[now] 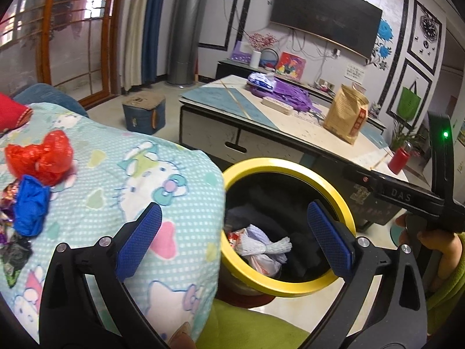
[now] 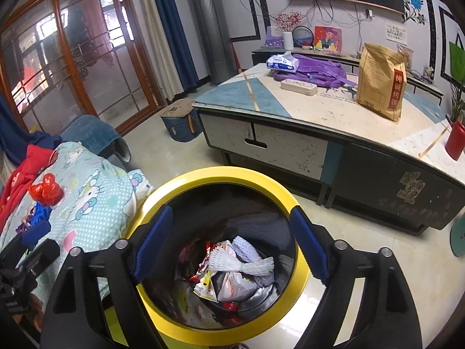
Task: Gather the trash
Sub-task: 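Move both tools back from the bin to the trash on the bed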
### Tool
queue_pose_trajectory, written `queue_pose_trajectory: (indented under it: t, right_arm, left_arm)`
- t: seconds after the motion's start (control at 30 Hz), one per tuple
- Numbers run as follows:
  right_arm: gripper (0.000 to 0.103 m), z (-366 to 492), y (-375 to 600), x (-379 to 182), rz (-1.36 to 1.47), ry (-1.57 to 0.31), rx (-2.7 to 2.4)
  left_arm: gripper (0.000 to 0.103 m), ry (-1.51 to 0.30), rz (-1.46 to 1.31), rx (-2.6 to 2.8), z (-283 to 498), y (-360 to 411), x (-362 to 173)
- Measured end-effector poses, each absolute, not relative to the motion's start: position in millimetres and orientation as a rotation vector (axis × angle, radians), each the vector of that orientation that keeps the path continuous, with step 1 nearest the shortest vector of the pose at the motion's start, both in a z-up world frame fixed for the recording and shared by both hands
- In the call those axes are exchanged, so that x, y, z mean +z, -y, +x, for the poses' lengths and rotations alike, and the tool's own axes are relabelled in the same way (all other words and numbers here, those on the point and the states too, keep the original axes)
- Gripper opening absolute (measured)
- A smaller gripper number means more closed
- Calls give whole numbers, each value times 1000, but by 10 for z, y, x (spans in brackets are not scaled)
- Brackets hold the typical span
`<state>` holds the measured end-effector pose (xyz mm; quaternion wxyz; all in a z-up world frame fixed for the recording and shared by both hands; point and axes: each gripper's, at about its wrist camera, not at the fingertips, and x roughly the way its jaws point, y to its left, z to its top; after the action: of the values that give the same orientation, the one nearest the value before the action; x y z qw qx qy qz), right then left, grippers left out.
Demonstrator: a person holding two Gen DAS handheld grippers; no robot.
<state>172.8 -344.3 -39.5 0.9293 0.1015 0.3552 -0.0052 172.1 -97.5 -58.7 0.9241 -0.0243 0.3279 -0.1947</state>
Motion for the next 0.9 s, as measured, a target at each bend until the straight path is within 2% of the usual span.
queue_pose_trajectory:
  t: [0.63, 0.7, 0.9]
  right_arm:
    - [84, 1559, 2730, -66, 84, -680, 138]
    - [88, 1539, 2667, -44, 77, -676, 151]
    - [88, 1490, 2484, 22, 52, -666, 183]
  left_arm:
    - [92, -579, -121, -251, 1533, 335, -264]
    - [92, -580, -134, -236, 1526, 258, -260]
    - [92, -566, -161, -189, 1496, 34, -226]
